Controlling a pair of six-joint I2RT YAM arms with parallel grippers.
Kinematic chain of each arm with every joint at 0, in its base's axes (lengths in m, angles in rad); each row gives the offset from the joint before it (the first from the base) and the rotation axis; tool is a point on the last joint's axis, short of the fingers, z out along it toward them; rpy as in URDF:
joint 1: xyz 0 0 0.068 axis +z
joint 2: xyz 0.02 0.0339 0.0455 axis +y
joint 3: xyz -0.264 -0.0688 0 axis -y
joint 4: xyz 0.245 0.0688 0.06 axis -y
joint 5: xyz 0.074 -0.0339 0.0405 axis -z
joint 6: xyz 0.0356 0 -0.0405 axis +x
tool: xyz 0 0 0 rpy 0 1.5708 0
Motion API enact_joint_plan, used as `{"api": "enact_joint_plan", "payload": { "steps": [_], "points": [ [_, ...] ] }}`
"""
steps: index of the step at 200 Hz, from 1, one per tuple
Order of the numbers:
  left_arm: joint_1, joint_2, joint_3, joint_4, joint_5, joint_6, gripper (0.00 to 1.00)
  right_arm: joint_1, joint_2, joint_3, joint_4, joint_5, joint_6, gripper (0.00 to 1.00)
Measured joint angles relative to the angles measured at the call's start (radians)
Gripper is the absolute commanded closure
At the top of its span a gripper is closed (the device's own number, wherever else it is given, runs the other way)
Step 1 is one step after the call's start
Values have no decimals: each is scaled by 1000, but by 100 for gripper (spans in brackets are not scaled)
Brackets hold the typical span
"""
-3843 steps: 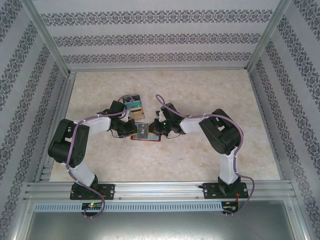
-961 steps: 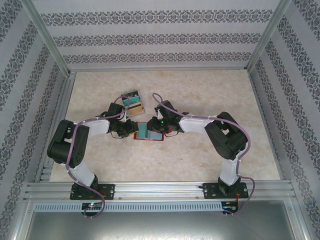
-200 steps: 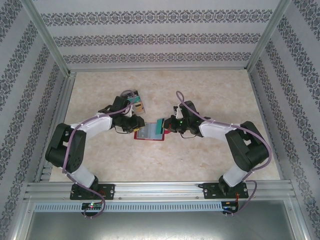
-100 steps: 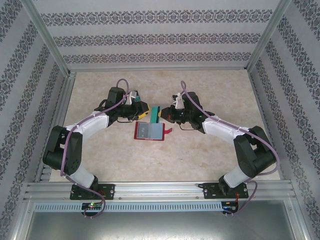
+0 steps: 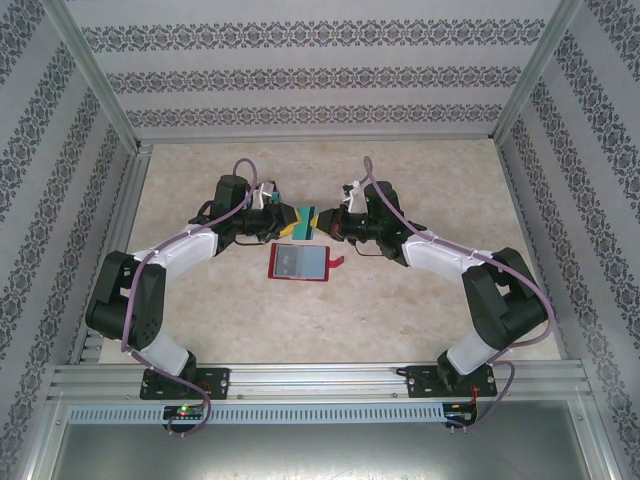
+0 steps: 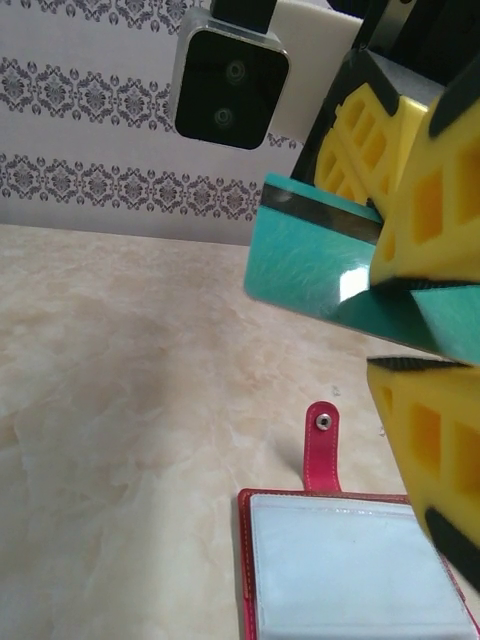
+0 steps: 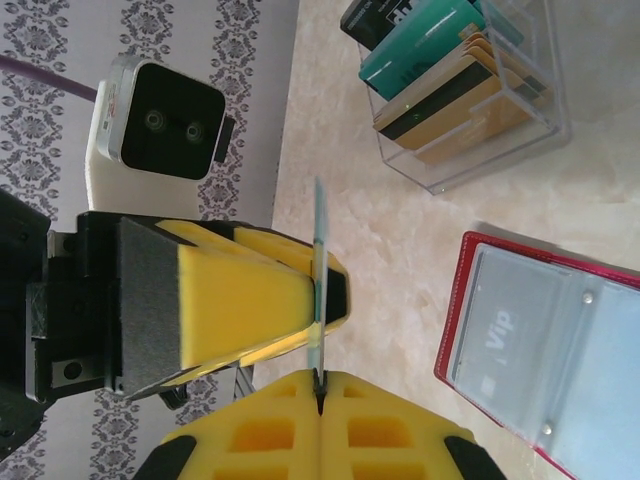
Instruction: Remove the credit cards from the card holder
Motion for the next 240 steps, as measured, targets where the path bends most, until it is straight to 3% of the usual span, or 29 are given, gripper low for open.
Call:
{"api": "enact_joint_plan", "payload": {
  "steps": [27,53,80,88,149,192,240],
  "points": [
    [3,0,0,13,7,-8,91,-6,14,-1,-2,2,6,69],
    [3,0,0,18,7,-2,100,-6,27,-5,-10,-1,0,38],
    [3,0,9,-37,-1,51,100,-13,26,-10,-14,3,-17,16],
    [3,0,23,-77,-9,79,100,-19,22,-17,-17,6,-29,2],
    [3,-10,188,-370,-192,390,100,-46,-62,-48,-143,69,-108,2],
    [3,-69,190,-426,-383,604,100,-46,-153,-48,-254,144,-184,2],
    [3,-85,197,-429,-517,966,100,-46,-247,-48,-359,232,-261,2]
  ]
}}
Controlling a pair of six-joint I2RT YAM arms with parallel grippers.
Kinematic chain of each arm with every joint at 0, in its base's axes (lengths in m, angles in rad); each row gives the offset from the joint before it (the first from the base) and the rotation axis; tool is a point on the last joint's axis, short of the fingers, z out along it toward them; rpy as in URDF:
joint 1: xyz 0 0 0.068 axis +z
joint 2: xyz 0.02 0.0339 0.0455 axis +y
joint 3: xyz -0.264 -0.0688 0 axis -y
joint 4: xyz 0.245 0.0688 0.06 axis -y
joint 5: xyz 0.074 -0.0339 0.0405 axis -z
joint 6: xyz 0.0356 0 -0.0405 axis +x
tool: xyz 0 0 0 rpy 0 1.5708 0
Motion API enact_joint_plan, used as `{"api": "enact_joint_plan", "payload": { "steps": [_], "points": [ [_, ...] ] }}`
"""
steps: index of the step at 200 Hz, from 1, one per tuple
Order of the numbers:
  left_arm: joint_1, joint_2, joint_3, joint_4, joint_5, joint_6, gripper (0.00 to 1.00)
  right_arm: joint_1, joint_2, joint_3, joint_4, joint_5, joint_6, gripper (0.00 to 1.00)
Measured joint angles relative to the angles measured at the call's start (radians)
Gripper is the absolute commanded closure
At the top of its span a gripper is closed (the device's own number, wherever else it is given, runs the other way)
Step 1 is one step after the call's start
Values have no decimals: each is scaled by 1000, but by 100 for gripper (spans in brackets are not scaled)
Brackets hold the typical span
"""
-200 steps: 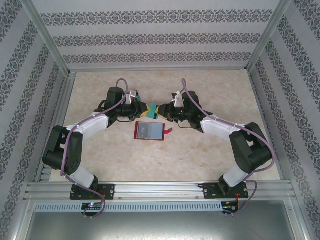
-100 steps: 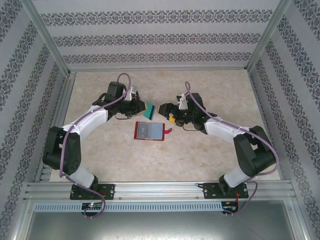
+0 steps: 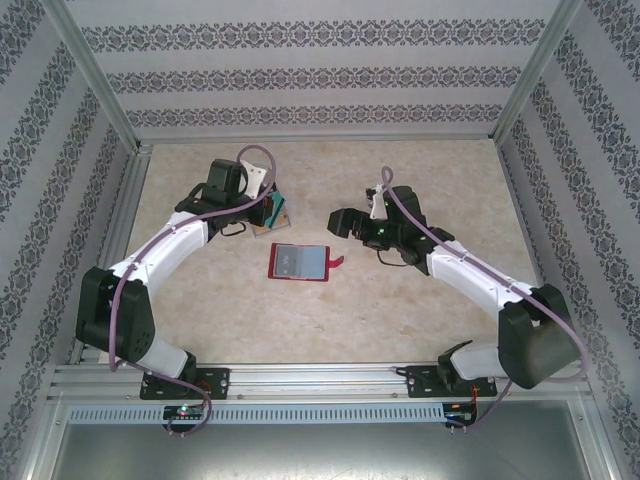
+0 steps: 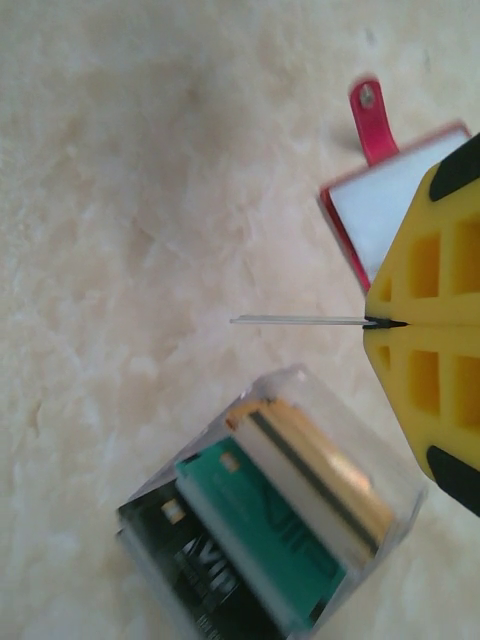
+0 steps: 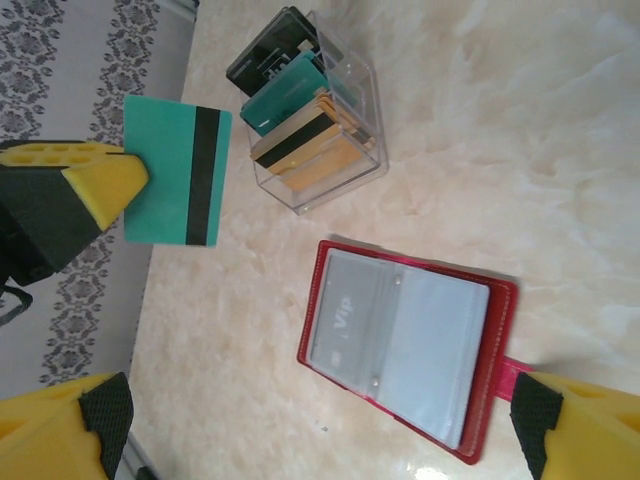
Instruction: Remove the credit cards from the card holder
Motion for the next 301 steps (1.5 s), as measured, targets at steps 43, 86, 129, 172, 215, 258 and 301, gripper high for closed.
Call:
{"api": "enact_joint_plan", "payload": {
  "steps": [43,86,129,172,215,258,301],
  "points": [
    [0,0,0,3,-103,307,100,0,-36,0,-46,42,-39,2],
    [0,43,14,14,-159,541,100,0,-30,0,-61,43,-40,2],
    [0,116,44,27,-170,694,100,0,19,19,-72,39,-40,2],
    [2,188,104,35,-184,776,100,0,44,42,-74,36,-40,2],
    [7,263,150,34,-192,816,100,-5,79,60,-75,30,-40,2],
    [13,312,153,34,-200,829,99,-7,106,82,-76,18,-40,2],
    [20,337,153,35,-226,842,81,-9,134,103,-76,7,-40,2]
  ]
}}
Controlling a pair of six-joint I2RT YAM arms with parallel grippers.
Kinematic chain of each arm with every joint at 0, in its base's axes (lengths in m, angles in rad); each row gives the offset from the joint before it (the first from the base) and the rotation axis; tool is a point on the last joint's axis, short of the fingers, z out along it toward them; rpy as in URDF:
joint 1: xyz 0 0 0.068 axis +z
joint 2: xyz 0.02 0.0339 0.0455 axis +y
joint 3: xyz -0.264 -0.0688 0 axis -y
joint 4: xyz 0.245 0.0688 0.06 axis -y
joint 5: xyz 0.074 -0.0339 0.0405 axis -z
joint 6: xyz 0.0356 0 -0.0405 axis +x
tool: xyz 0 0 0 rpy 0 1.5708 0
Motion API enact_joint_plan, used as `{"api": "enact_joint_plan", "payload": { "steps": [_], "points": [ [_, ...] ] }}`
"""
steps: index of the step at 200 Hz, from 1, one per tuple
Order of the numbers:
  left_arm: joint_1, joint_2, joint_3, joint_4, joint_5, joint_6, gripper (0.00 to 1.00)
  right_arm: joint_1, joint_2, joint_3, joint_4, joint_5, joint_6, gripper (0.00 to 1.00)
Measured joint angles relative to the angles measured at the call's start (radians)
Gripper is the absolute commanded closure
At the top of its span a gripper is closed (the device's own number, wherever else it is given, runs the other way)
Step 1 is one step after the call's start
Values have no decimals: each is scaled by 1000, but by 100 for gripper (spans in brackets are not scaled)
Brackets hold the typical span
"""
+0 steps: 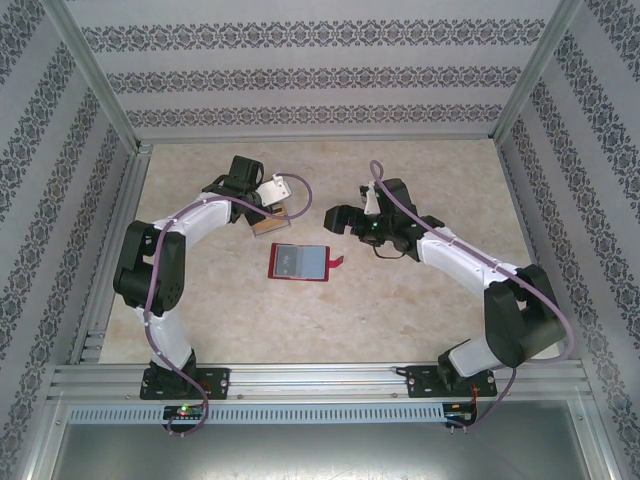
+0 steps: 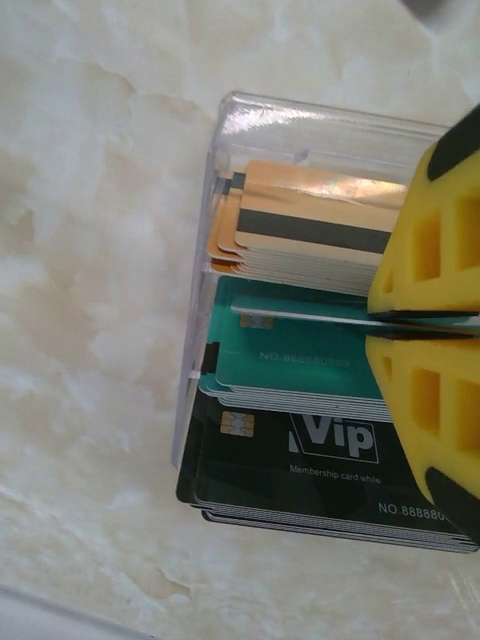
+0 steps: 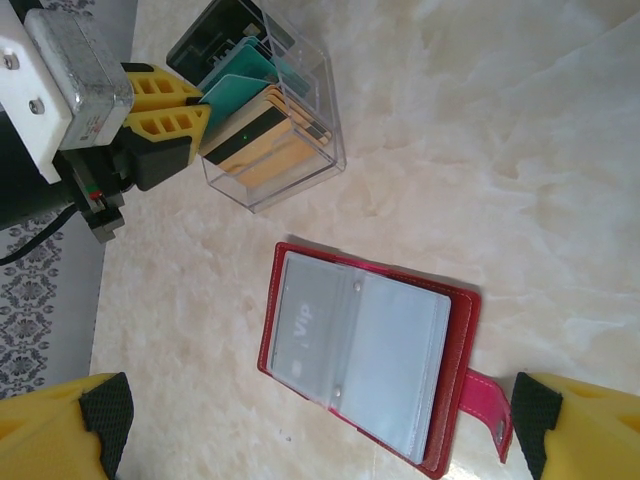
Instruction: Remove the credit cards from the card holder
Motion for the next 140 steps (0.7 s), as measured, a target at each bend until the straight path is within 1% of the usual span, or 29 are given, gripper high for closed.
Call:
{"api": "enact_joint_plan", "payload": {
  "steps": [26,97,124,140],
  "points": [
    [1,5,2,3,-21,0,78,-4,11,2,1,-8,0,2],
    [15,11,20,37,-88,-1,80,-4,18,2,2,-21,1,2],
    [19,13,24,38,-89,-18,80,-4,18,2,2,-22,2,2],
    [19,13,24,38,-85,-45,79,-4,18,2,2,-22,3,2]
  ]
}}
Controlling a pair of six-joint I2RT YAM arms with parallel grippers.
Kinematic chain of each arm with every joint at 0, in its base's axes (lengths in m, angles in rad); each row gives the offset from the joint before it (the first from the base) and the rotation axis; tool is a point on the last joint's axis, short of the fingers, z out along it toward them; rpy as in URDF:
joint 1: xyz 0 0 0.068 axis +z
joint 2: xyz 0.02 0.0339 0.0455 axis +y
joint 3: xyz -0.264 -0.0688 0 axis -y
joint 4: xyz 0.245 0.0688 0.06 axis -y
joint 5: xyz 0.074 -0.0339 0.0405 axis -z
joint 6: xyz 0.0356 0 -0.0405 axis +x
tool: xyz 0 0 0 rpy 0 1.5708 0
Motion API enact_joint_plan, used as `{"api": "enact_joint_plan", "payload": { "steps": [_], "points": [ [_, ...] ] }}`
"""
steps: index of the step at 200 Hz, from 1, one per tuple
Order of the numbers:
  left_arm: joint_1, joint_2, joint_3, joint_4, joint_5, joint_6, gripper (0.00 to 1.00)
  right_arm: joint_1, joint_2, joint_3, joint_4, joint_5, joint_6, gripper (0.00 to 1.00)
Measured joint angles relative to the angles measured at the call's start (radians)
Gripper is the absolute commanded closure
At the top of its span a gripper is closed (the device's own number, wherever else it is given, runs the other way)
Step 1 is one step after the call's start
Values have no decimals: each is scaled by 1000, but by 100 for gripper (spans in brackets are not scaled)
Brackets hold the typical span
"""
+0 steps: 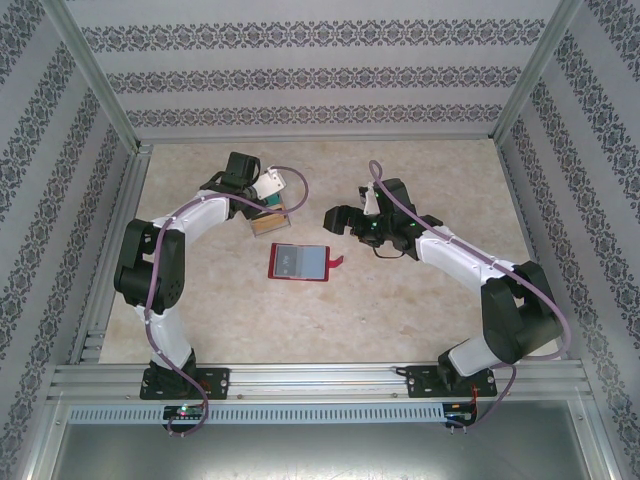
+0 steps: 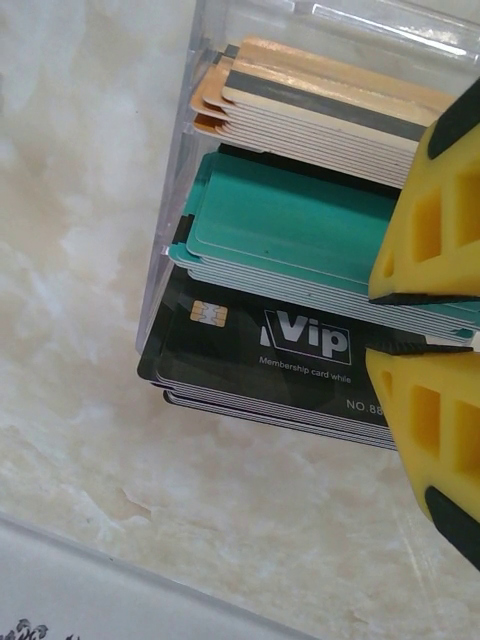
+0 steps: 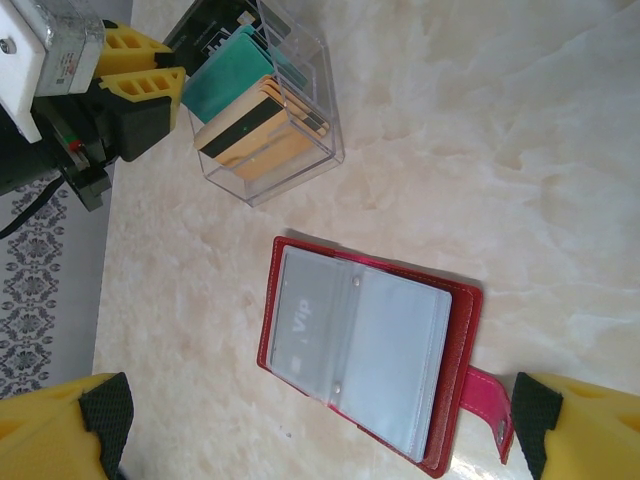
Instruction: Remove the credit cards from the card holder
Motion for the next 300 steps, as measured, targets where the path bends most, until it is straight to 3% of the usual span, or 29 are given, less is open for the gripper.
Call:
{"api": "enact_joint_plan", "payload": {
  "steps": [45,84,115,132,156,217,300],
  "points": [
    [0,-84,0,0,16,-187,63,20,13,0,0,10,-2,2],
    [5,-206,0,-34,5,-473,53,106,38,1,-23,89,-28,2],
    [16,-278,-13,-126,55,-707,54,168,66,1,-30,132,-49,27],
    [19,-333,-71,-144,111,-824,55,187,101,2,-30,140,-62,49],
    [20,-398,-193,-146,196,-979,58,209,167,4,-30,152,-50,63],
    [10,-381,-441,-76,411,-1293,65,224,226,3,-41,211,-43,69],
    [-89,-226,-459,19,488,-1407,70,224,298,16,-37,241,-43,78]
  ]
}}
